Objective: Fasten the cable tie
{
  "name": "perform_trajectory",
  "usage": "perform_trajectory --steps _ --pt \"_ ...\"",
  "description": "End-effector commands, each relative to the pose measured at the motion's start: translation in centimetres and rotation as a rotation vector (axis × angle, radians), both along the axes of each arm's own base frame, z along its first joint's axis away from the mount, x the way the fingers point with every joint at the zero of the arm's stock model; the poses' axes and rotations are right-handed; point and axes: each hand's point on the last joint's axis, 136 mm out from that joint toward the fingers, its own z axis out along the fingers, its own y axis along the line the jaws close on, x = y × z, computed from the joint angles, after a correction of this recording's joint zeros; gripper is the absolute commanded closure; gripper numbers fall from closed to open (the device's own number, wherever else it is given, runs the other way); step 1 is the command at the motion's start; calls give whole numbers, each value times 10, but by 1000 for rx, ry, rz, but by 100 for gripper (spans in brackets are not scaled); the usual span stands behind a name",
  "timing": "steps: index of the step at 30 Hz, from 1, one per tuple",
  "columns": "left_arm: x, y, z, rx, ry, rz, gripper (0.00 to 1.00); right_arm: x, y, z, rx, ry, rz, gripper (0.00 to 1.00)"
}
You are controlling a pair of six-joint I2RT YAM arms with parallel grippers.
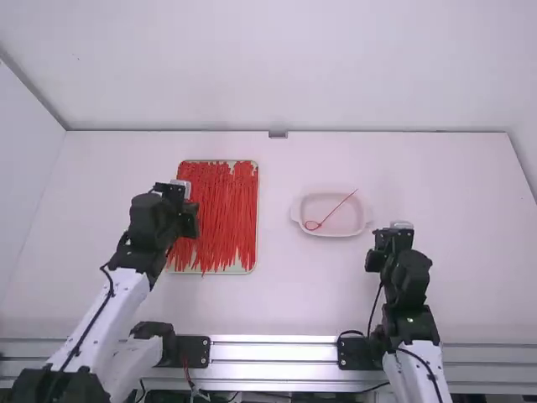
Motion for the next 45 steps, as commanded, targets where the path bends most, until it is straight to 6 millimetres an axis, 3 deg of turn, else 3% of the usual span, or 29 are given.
perform_trajectory --steps 1,5,8,23,31,45 --pt "-10 20 -8 62 -8 97 85 -5 1 -12 2 0 4 89" --pt "-28 29 -24 91 -8 141 94 -12 1 -29 2 0 4 96" --pt "-40 29 -36 91 -8 141 100 -11 1 -21 2 -43 4 100" --pt "-83 29 -96 91 -8 141 100 -9 1 24 1 -241 4 100" --pt "-76 29 -69 82 -133 147 100 -11 1 43 1 -321 4 100" --pt "-72 29 -27 69 -316 154 100 -11 1 43 1 -322 4 100"
